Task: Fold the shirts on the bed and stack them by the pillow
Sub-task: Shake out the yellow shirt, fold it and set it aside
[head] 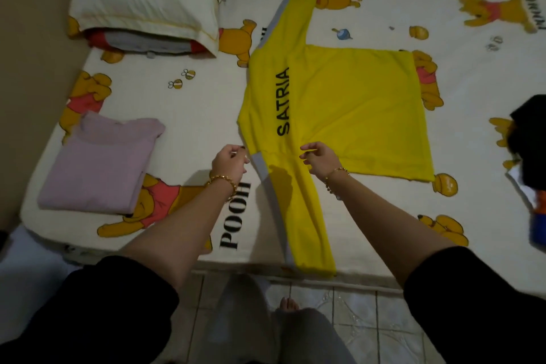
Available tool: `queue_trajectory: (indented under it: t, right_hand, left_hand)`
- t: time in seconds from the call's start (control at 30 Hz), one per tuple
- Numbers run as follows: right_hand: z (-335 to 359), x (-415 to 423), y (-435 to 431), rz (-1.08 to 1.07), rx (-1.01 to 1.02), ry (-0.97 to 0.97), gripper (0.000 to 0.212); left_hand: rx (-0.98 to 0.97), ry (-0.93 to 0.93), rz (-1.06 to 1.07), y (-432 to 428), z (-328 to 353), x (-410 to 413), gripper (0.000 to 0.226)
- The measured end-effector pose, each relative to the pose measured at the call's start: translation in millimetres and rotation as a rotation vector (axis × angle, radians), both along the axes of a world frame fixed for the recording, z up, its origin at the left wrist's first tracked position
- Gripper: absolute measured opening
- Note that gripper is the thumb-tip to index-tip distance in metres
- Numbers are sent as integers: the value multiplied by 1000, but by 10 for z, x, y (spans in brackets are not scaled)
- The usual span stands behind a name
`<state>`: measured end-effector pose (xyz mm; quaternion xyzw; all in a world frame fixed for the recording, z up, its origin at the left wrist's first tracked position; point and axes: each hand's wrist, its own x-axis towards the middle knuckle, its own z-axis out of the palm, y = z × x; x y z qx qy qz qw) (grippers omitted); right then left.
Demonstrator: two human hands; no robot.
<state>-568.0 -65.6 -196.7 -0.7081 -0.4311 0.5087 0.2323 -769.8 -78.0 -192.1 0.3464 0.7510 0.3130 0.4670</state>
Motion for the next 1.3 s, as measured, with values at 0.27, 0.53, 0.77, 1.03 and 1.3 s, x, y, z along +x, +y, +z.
queue_trajectory:
  t: [0.27, 0.53, 0.77, 1.03, 1.3]
  right_hand:
    - [-156, -386, 1305, 98, 91, -104, 16]
    - [-578, -542, 2416, 441, 231, -312, 24]
    - [-784, -759, 3163, 886, 341, -579, 50]
    - [-788, -1155, 3269, 1437, 287, -969, 61]
    - [-630, -1341, 3408, 1124, 193, -1158, 50]
  left_hand:
    - [5, 88, -16, 1004, -317, -450, 20]
    - [-120, 147, 45, 1575, -966, -509, 13]
    - [-123, 274, -162, 1905, -1148, -294, 39]
    - [-33, 335, -290, 1857, -1213, -364, 20]
    - [47, 181, -120, 1733, -1125, -425, 11]
